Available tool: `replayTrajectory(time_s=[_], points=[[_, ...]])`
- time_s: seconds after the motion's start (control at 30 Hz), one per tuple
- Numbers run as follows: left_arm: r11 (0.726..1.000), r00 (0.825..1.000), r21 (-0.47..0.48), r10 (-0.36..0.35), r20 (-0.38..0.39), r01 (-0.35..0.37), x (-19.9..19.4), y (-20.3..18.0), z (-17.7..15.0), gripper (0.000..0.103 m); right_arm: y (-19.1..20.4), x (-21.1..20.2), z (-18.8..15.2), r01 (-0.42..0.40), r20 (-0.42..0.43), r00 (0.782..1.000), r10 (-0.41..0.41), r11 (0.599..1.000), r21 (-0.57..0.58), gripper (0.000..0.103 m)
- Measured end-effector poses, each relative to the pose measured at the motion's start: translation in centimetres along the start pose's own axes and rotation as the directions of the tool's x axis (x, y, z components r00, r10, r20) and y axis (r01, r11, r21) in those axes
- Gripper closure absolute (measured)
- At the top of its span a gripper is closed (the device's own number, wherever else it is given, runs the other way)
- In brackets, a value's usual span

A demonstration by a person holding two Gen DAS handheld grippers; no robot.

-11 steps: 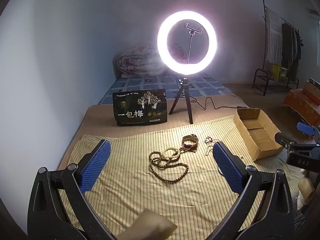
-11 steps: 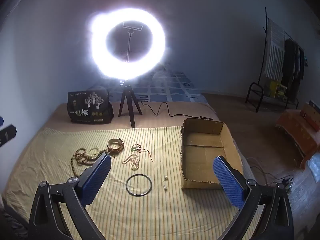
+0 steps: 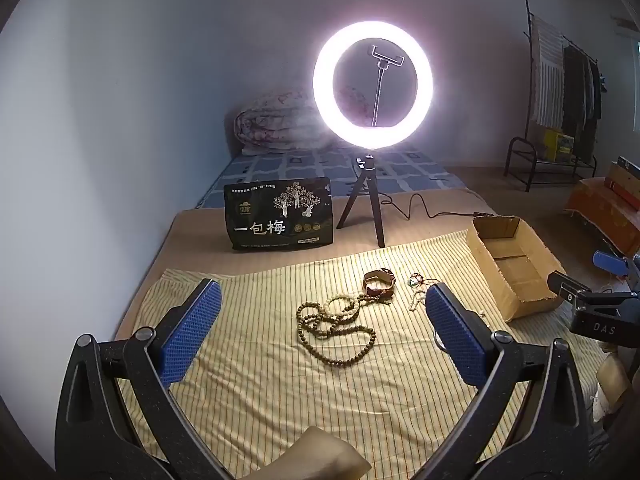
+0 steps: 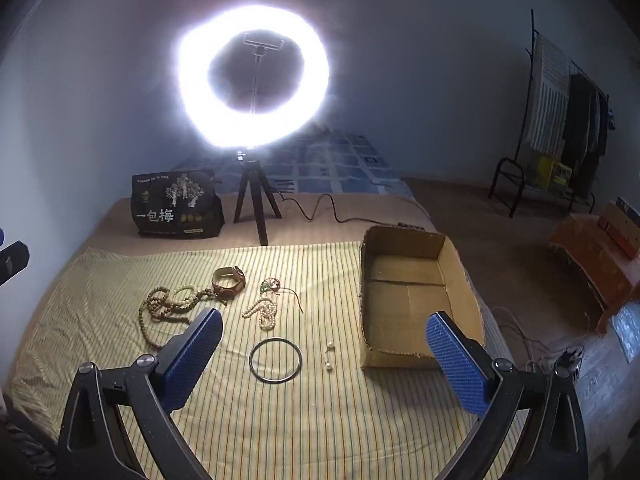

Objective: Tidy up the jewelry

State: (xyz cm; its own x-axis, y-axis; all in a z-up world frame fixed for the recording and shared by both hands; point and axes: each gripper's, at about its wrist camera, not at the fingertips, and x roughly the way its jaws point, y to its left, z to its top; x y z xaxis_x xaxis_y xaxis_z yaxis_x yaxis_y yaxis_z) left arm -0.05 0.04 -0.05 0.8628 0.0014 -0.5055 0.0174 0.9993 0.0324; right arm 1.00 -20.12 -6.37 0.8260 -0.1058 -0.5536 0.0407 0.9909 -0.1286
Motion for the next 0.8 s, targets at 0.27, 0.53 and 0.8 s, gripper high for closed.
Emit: replayTrajectory(time_s=[0.27,0.53,0.8], points=[[1.000,1.000,0.000,0.001,-0.001,-0.001,0.0,0.0,0.0,0.000,-2.0,0.5,0.4,-0.011,-0.024,1.000,0.012,1.000,0.027,0.000],[1.000,1.000,0.001,0.000,-0.002,0.000,0.0,0.0,0.0,0.000,-1.4,0.3,0.4,-0.016,-0.014,1.000,0.016,1.000,0.009,0.000],[1.000,1.000,0.000,-0.001,-0.004,0.001,0.0,0.0,0.0,0.000,-1.4,0.3,0.3,-0.021,-0.011,1.000,0.021,1.000,0.006,0.000]])
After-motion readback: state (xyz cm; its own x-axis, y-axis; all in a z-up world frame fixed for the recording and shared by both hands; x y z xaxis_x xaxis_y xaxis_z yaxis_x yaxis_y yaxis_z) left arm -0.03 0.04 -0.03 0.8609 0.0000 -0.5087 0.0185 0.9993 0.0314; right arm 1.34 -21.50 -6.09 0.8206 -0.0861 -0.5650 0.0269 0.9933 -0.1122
